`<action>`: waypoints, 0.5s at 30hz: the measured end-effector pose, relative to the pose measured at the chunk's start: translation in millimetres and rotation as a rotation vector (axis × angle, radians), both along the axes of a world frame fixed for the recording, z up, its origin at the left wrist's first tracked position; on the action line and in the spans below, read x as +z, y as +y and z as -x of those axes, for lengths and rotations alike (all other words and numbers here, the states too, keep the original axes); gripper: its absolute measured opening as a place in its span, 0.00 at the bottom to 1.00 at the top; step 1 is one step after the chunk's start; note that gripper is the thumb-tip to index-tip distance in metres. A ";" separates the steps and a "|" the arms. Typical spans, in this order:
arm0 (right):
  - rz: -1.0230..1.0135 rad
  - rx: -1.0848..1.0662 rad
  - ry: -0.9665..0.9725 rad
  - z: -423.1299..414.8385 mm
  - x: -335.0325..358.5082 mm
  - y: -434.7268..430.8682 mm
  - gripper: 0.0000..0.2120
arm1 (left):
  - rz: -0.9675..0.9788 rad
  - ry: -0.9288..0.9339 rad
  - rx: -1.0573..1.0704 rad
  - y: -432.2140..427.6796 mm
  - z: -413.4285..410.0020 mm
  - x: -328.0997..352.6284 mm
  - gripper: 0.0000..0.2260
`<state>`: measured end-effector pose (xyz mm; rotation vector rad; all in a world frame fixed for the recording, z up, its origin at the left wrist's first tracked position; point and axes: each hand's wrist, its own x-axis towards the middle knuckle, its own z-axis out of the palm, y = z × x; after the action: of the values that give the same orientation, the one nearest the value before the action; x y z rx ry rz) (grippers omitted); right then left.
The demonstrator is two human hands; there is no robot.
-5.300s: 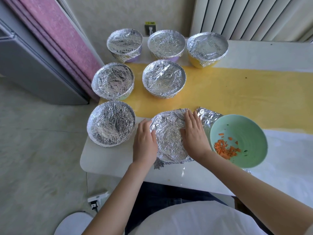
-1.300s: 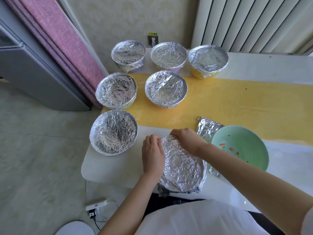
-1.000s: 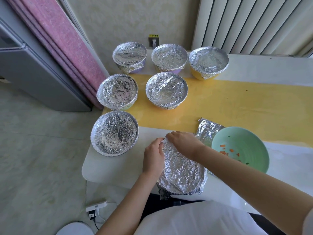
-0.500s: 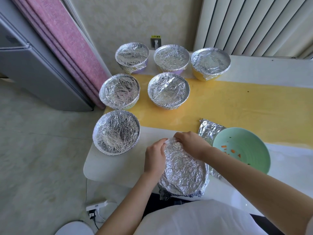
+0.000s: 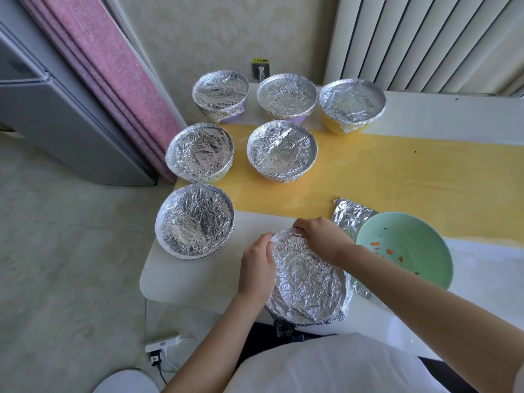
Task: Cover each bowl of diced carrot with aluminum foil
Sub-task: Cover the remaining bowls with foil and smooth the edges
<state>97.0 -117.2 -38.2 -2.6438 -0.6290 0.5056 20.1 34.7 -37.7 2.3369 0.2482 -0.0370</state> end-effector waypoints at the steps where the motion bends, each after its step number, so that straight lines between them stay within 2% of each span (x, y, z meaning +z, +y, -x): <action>1: 0.009 0.021 -0.002 0.3 2.0 2.1 0.13 | 0.006 0.005 0.001 -0.4 -0.4 0.1 0.12; 7: 0.116 0.207 -0.063 2.9 13.2 20.2 0.19 | -0.038 0.011 0.016 2.8 -8.7 1.5 0.09; 11: 0.169 0.203 -0.068 0.7 15.4 23.0 0.22 | -0.083 0.005 0.006 -0.2 -8.1 1.3 0.10; 15: 0.124 0.195 -0.075 0.4 10.9 21.3 0.19 | -0.091 -0.008 0.009 -1.0 -8.1 0.8 0.09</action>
<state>96.6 -95.9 -27.3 -2.7426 -0.9128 0.5170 28.2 33.7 -36.9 2.4258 0.2615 -0.0126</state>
